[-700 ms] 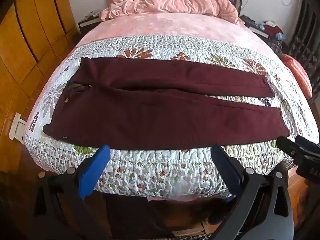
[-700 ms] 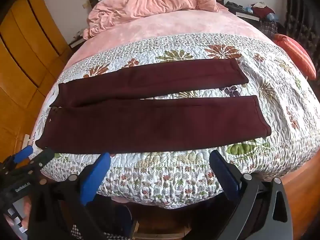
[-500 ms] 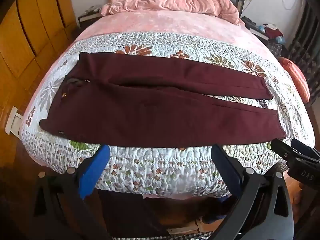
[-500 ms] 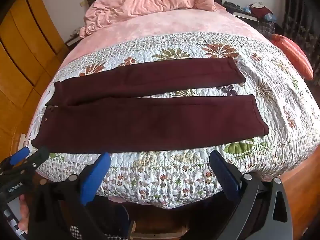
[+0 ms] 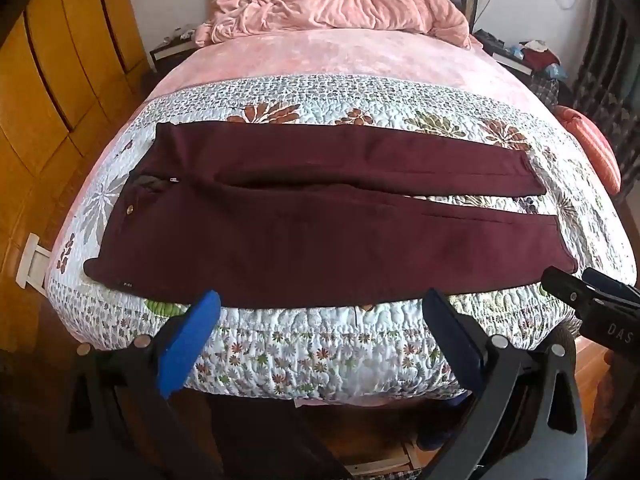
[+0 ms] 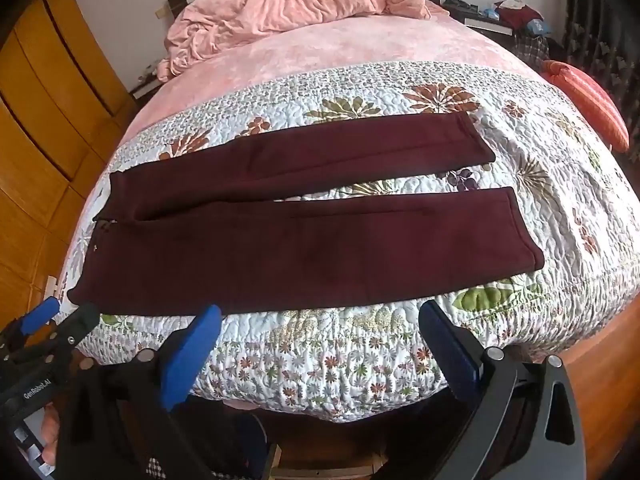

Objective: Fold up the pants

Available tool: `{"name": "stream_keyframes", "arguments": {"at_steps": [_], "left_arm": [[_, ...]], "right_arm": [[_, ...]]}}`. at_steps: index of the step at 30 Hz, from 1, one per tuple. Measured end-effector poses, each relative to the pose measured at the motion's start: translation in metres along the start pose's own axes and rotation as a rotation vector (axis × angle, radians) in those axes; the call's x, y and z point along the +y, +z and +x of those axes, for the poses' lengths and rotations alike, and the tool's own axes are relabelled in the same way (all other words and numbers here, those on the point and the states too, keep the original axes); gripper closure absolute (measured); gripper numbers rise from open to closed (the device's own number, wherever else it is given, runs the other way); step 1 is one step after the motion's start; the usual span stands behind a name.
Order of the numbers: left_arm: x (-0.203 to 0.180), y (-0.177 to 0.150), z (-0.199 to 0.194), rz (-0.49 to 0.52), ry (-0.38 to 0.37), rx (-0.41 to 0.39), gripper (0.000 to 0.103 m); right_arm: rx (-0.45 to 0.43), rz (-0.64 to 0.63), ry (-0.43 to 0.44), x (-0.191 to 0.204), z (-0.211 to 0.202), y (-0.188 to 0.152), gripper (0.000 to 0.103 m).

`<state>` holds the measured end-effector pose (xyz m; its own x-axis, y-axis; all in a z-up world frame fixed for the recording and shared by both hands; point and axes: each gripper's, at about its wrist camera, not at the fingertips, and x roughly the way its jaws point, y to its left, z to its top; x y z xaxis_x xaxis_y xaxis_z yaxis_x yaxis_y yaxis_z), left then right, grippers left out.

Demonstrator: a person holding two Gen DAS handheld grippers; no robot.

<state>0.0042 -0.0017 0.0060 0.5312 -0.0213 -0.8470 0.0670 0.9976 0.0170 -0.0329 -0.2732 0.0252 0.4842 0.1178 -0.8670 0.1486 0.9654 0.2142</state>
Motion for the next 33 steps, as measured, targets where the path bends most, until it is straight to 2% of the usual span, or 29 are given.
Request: {"name": "stream_keyframes", "arguments": {"at_steps": [33], "left_arm": [[0.0064, 0.0075, 0.0062, -0.021, -0.012, 0.000, 0.003]], "right_arm": [[-0.005, -0.014, -0.010, 0.0037, 0.0059, 0.0054, 0.004]]}}
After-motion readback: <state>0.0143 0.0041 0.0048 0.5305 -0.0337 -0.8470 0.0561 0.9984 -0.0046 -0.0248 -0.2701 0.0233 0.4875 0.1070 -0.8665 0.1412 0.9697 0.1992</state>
